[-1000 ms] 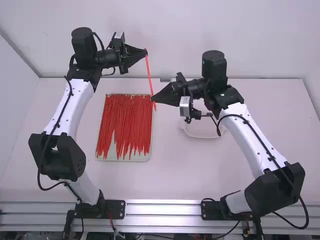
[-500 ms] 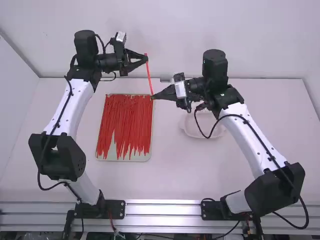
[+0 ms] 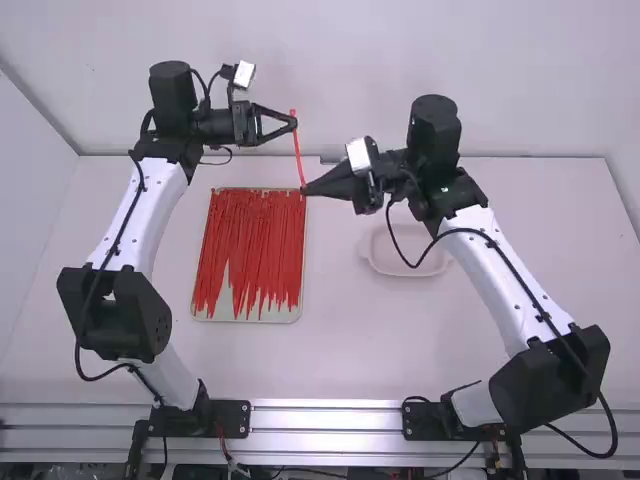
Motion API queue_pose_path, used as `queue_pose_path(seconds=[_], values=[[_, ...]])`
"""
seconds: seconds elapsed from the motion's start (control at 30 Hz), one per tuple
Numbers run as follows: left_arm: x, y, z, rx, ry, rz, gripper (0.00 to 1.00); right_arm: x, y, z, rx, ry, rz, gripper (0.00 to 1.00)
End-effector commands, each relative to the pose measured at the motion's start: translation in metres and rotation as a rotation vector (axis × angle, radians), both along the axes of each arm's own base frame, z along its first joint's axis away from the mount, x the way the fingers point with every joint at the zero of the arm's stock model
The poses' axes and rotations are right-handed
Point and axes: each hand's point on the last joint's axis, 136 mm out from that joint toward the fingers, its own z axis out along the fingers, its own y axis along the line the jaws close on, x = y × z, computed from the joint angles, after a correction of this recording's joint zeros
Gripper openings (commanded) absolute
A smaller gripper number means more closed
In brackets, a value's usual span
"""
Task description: Fasten the cable tie
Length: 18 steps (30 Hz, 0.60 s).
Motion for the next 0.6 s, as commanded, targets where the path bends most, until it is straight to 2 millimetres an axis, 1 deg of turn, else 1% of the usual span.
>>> queue_pose_path(seconds=[0.0,0.03,0.13,0.2,0.27,0.33,0.43,0.57], values=[[-0.006,-0.001,0.006,0.042,-0.254,-0.041,0.02,0.001,0.004,0.007,-0.038,0.131,-0.013,0.0],[-0.006,-0.001,0.005,0.049,-0.278,-0.043,0.02,0.002,0.005,0.007,-0.044,0.152,-0.021,0.0],[-0.007,-0.001,0.0,0.09,-0.448,-0.056,0.02,0.021,0.008,0.006,-0.087,0.344,-0.136,0.0],[-0.008,-0.001,0.0,0.101,-0.494,-0.059,0.02,0.024,0.008,0.005,-0.096,0.389,-0.155,0.0],[-0.008,-0.001,-0.001,0.112,-0.551,-0.063,0.02,0.027,0.01,0.005,-0.115,0.484,-0.176,0.0],[-0.008,-0.001,0.0,0.119,-0.587,-0.065,0.02,0.031,0.009,0.004,-0.123,0.536,-0.195,0.0],[-0.009,-0.001,0.0,0.137,-0.7,-0.076,0.02,0.04,0.012,0.001,-0.149,0.728,-0.252,0.0],[-0.026,-0.004,0.009,0.089,-0.855,-0.165,0.02,0.036,0.019,0.0,-0.179,0.871,-0.245,0.0]])
